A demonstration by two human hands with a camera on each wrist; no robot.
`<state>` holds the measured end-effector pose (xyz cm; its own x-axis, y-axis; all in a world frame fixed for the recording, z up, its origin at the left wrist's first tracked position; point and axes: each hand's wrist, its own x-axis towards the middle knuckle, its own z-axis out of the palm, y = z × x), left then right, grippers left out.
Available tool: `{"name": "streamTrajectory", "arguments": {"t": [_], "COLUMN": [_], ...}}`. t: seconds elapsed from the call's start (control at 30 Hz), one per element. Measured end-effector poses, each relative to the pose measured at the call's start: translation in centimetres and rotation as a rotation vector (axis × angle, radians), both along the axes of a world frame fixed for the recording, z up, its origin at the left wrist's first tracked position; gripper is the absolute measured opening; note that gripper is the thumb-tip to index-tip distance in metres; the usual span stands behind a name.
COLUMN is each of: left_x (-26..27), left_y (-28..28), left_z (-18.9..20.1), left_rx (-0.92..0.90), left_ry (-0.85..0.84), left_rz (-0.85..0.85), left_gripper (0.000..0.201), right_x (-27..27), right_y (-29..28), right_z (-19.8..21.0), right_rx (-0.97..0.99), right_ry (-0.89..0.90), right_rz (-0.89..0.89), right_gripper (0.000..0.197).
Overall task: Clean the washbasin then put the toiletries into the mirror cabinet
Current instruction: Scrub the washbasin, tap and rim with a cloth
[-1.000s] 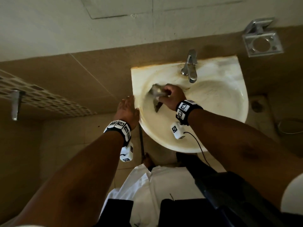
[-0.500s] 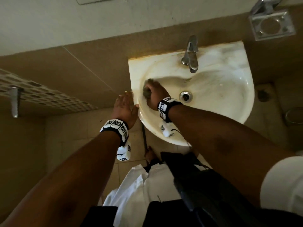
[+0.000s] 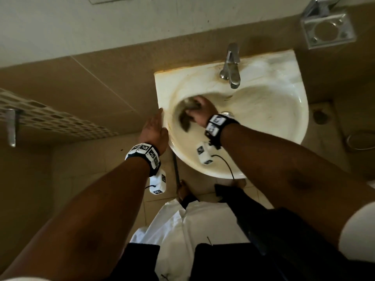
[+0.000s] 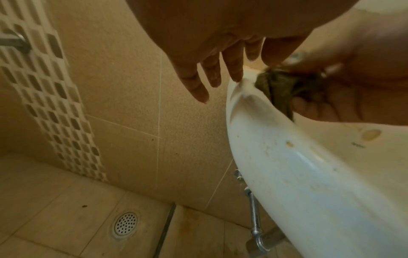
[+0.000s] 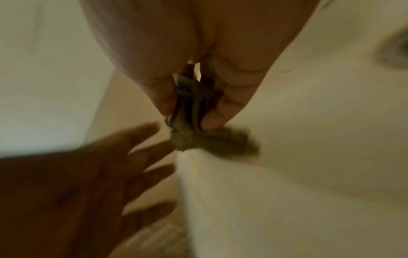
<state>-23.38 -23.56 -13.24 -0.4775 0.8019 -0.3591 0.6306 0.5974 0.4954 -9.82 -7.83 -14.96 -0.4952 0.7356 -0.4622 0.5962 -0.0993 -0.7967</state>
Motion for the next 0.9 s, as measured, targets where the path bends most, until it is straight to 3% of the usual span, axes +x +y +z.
{"name": "streamTrajectory", "arguments": {"t": [0.1,0.23,0.33,0.43,0.53,0.63,0.7,0.77,0.9], "left_x": [-0.2,-0.9,-0.6,0.0,0.3,0.7,1.1,1.4,3.6], "left_y": [-0.3,-1.1,-1.5,-1.0,-0.2,0.0,0.1,0.3,1.4], "left_z": [1.0,0.9,1.3,2.0,2.3,2.3,2.5,2.7,3.7], "left_rx": [0.016,0.052,0.016,-0.030,-0.059,-0.003,0.026,0.040,0.073], "left_ry": [-0.127,-0.234,-0.256,-0.168,-0.088,-0.123,-0.125,-0.114,-0.049], "left_rz": [0.172,0.358,0.289,0.155,0.087,0.125,0.117,0.095,-0.078], "left_gripper": [0.054,0.060,0.079,0.082,0.083,0.082,0.079,0.074,0.059], "right_x": [-4.7,-3.8,-0.6,3.7,8.4,13.1,16.6,18.7,20.0], "right_y": [-4.2,-6.9,-7.6,-6.8,-4.8,-1.6,1.1,3.3,3.8], "right_z": [3.6,4.1,4.3,4.3,5.1,7.4,8.3,8.6,9.5], "right_rx": [0.212,0.300,0.221,0.049,-0.193,-0.134,-0.041,0.106,0.270], "right_ry": [0.017,-0.080,-0.174,-0.333,-0.505,-0.841,-0.934,-0.906,-0.683], "right_rz": [0.338,0.640,0.718,0.855,0.928,1.025,0.961,0.776,0.341], "right_gripper": [0.031,0.025,0.035,0.049,0.036,0.034,0.029,0.019,0.013]}}
